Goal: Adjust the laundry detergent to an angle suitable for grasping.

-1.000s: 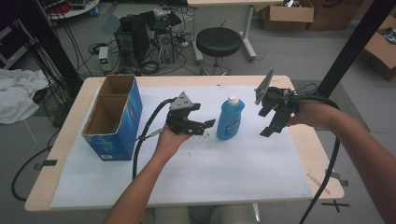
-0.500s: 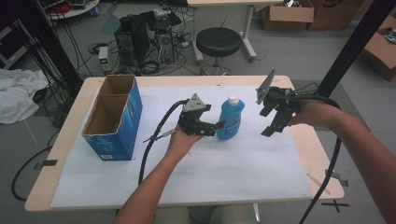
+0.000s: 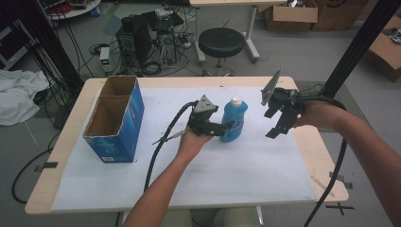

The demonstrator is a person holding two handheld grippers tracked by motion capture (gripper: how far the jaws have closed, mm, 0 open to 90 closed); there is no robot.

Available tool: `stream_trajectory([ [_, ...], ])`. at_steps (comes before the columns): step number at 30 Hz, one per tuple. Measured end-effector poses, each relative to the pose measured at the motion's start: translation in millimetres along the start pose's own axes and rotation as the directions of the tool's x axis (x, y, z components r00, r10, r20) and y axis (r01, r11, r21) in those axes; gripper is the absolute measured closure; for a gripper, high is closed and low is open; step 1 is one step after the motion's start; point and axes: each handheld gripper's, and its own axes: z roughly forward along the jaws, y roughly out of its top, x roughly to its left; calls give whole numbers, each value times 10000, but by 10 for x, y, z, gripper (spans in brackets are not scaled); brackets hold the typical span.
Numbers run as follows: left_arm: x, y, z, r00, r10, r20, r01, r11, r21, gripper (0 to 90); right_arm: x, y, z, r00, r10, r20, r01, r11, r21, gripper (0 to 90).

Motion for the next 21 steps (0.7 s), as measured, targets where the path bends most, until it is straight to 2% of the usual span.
stream_trajectory([
  [11,-24,7,105,9999,99,99,-98,9999,-73,158,-19,-8,1,10000,17,-21,-17,10000,-28,203],
  [21,-47,73,257,9997,174,156,-176,9997,156,158,-34,-22,-6,10000,47,-35,-47,10000,-59,203],
])
